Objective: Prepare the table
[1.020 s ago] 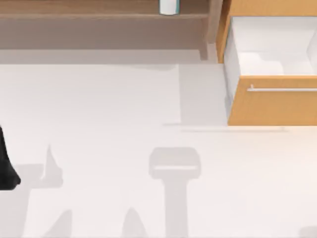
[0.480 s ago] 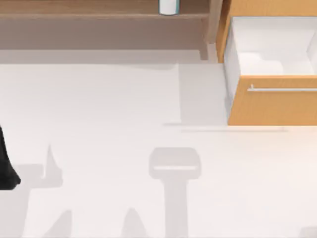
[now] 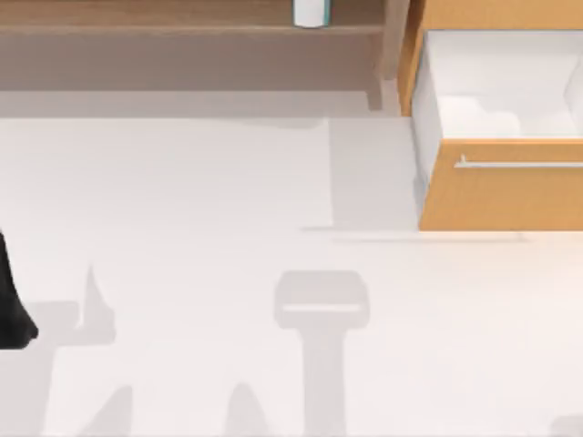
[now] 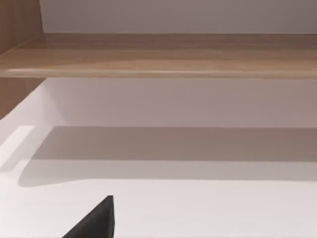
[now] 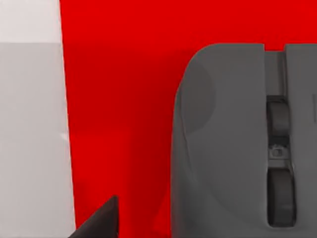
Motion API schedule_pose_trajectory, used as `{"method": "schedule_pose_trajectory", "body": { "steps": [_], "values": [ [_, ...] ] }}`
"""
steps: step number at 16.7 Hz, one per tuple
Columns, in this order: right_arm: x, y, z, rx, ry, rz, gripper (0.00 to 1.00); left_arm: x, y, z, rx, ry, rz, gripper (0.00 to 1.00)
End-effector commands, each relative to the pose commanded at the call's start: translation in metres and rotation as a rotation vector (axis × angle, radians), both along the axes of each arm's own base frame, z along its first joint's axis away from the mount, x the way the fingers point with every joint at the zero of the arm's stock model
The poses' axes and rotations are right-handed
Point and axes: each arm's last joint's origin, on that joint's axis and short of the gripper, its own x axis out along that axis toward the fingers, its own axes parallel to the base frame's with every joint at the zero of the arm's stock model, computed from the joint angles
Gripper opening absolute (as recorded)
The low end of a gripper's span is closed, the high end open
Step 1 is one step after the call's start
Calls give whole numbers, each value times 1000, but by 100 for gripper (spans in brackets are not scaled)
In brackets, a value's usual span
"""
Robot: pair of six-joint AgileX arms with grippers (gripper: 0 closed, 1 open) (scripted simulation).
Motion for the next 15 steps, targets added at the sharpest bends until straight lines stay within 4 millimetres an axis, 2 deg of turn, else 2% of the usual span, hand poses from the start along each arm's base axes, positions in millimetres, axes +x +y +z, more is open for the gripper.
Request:
{"method": "schedule_pose_trajectory", "body": {
  "steps": [4, 8, 15],
  "values": [
    [14, 1, 6, -55, -105, 85, 100, 0, 0, 0, 0, 0, 0, 100],
    [38, 11, 6, -160, -282, 288, 100, 0, 0, 0, 0, 0, 0, 100],
    [78, 49, -7, -431, -639, 735, 100, 0, 0, 0, 0, 0, 0, 100]
  ]
}}
